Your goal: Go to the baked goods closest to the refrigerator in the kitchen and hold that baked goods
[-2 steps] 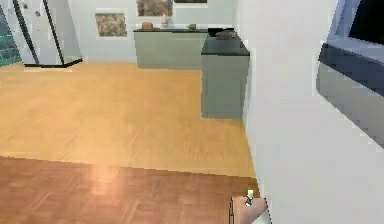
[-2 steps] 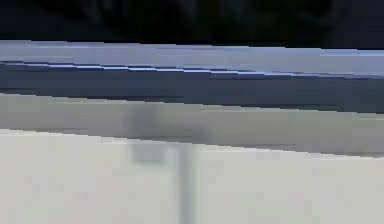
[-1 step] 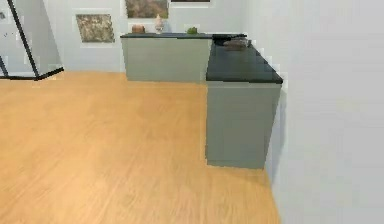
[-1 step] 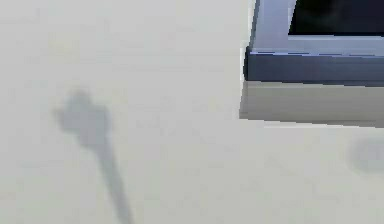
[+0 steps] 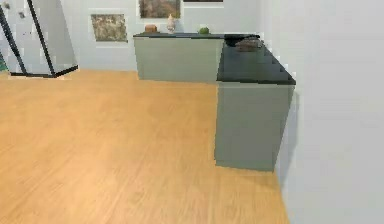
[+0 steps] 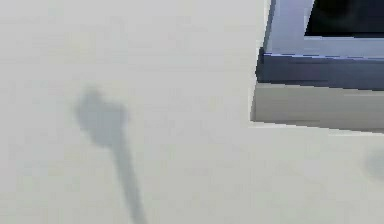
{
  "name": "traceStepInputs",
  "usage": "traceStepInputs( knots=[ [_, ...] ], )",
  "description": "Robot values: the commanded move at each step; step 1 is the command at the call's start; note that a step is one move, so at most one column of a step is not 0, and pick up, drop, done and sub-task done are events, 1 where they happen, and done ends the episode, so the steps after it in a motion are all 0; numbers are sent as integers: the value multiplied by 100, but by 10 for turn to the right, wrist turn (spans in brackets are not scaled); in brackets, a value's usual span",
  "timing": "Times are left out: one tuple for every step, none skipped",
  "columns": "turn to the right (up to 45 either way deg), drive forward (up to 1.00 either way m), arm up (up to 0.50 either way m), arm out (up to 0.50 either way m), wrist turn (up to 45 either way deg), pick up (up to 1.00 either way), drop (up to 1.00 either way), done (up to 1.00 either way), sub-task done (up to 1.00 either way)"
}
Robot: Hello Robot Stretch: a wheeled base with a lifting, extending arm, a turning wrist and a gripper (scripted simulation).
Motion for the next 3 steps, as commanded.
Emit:
traceStepInputs(
  knots=[
    [0,100,0,0,0,0,0,0,0],
    [0,100,0,0,0,0,0,0,0],
    [-60,0,0,0,0,0,0,0,0]
  ],
)
